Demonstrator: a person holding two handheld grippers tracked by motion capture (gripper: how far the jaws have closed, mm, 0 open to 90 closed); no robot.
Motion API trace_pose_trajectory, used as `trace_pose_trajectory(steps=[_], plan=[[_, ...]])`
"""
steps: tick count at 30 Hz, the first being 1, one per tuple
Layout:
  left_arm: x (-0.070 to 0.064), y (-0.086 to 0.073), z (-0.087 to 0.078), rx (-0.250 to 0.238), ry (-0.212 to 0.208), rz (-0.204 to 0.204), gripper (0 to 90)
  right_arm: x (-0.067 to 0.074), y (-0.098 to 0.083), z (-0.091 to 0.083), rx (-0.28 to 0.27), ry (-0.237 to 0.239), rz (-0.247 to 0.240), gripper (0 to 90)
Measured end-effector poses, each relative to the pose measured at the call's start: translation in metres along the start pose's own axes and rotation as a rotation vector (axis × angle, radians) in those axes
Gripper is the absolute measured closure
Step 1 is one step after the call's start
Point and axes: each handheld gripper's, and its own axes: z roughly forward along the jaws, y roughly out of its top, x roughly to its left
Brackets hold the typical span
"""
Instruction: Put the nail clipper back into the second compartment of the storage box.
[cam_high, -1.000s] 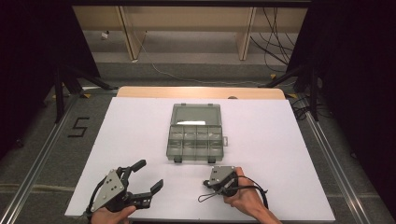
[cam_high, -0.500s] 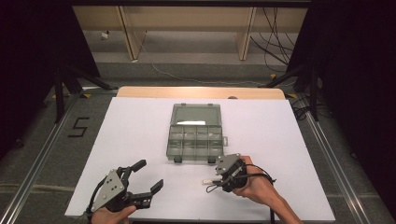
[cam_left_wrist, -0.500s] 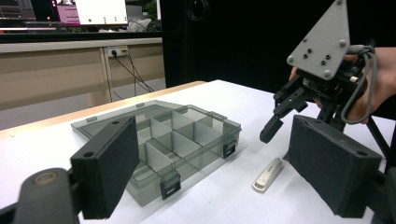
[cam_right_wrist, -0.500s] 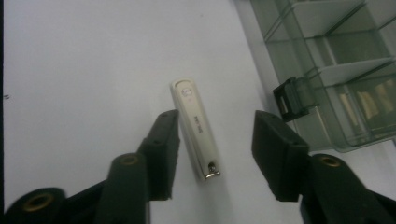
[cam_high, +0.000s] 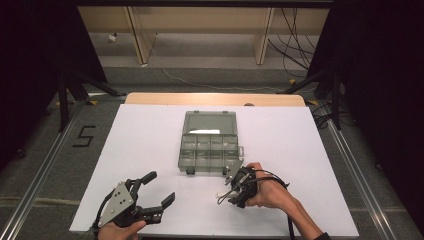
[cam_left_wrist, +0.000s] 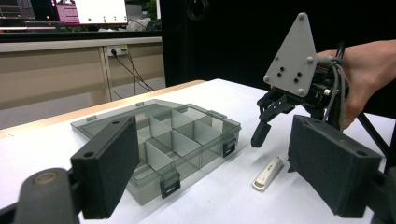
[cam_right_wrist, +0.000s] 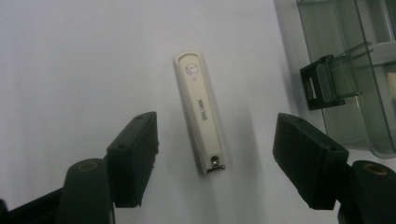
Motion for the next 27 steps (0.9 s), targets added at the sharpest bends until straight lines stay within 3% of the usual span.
trace_pose_trajectory(steps=[9, 16, 27], plan=[[0.0, 0.0, 0.001, 0.001, -0.001, -0.008, 16.0, -0.003, 0.005, 0.004, 0.047, 0.024, -0.011, 46.2], [0.0, 0.0, 0.001, -0.001, -0.001, -0.008, 16.1, -0.007, 0.008, 0.007, 0.08, 0.07, -0.03, 60.2], [0.0, 0.0, 0.0, -0.002, -0.001, -0.001, 16.1, -0.008, 0.012, 0.011, 0.118, 0.106, -0.038, 70.6]])
